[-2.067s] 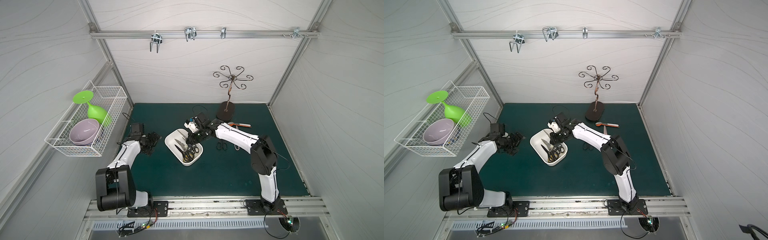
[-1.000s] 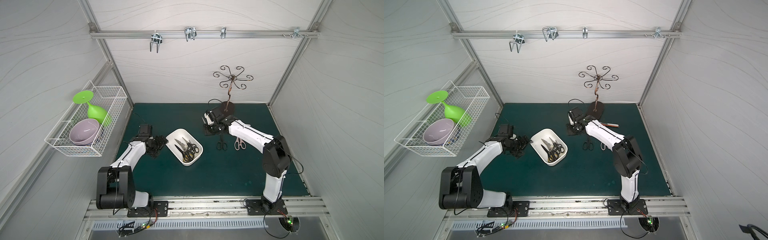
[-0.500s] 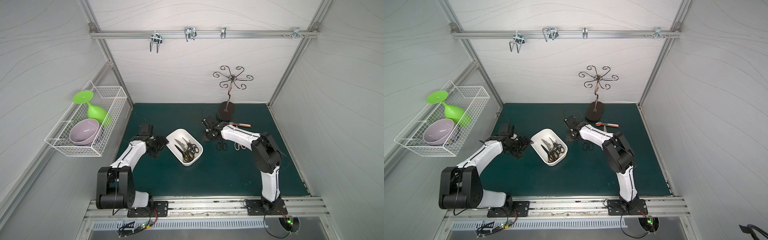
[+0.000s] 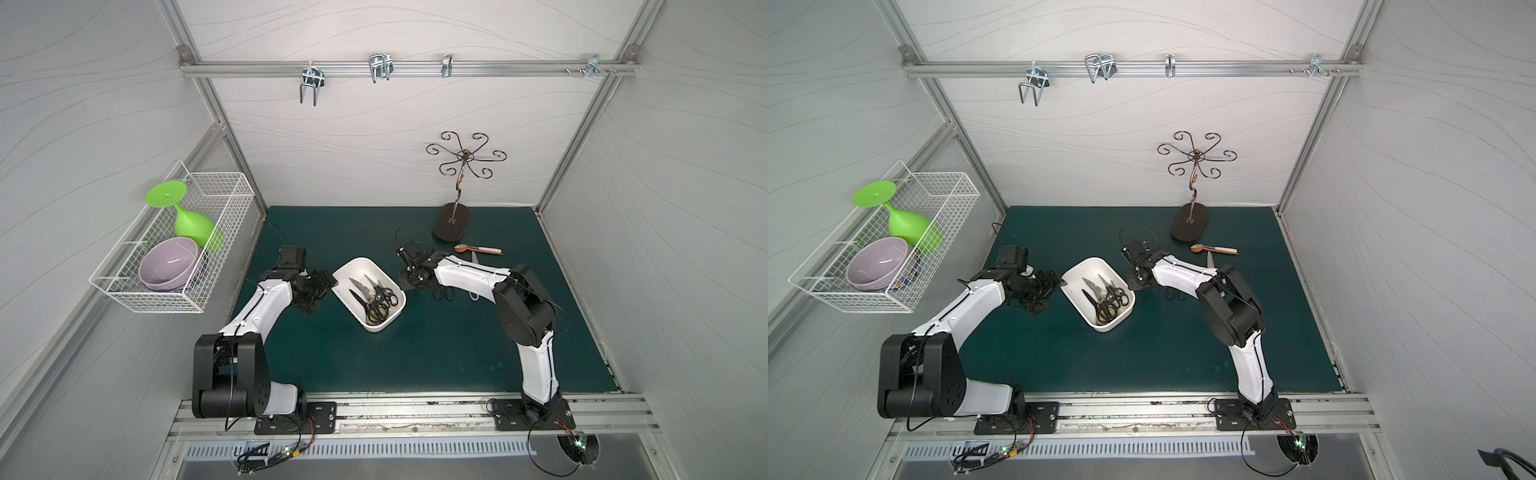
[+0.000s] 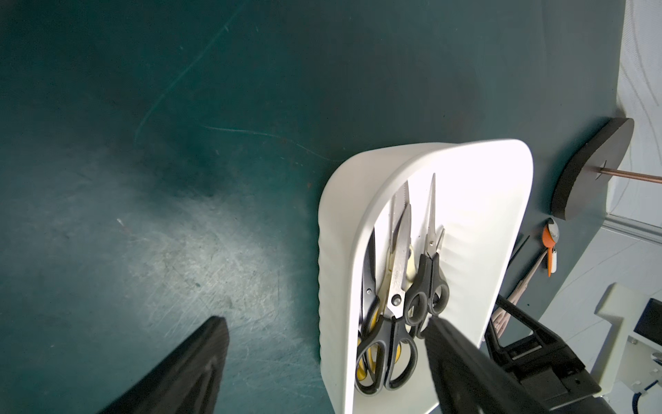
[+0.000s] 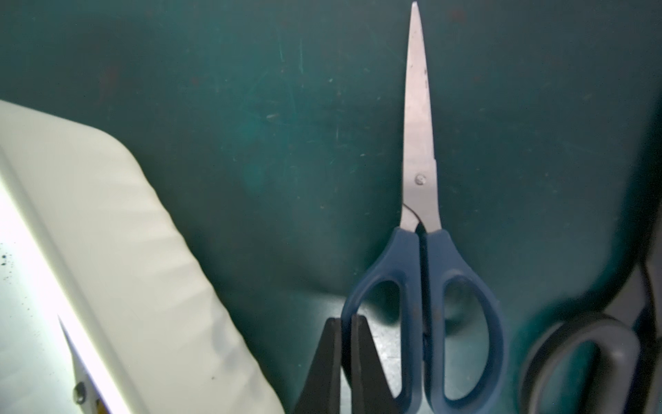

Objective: Take the scissors out of the storage box
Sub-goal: Place the scissors at the center of the board, then adjust the storage box at the center of the board.

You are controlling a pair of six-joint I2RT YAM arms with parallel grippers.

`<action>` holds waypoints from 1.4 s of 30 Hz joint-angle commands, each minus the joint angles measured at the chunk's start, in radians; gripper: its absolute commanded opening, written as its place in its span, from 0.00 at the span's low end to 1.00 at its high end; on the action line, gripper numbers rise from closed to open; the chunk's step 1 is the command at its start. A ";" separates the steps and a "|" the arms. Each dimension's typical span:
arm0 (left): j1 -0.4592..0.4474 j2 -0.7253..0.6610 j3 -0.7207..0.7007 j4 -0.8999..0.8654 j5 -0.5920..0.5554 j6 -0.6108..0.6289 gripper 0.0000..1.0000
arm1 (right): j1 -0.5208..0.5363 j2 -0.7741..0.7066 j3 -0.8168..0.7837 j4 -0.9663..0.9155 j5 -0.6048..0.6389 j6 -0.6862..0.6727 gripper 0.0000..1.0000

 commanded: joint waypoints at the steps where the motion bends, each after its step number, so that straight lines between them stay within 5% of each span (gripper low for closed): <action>1: -0.001 0.001 0.045 -0.009 -0.013 0.017 0.91 | 0.005 0.041 -0.007 0.000 -0.001 0.016 0.00; 11: -0.001 0.012 0.062 -0.011 -0.012 0.016 0.91 | 0.005 0.044 -0.024 -0.009 -0.025 0.031 0.00; 22: -0.001 0.012 0.068 -0.012 -0.006 0.024 0.91 | 0.001 -0.006 -0.025 -0.005 -0.025 0.013 0.32; 42: 0.027 -0.008 0.081 -0.027 -0.022 0.051 0.91 | 0.038 -0.066 -0.039 0.015 -0.172 -0.045 0.26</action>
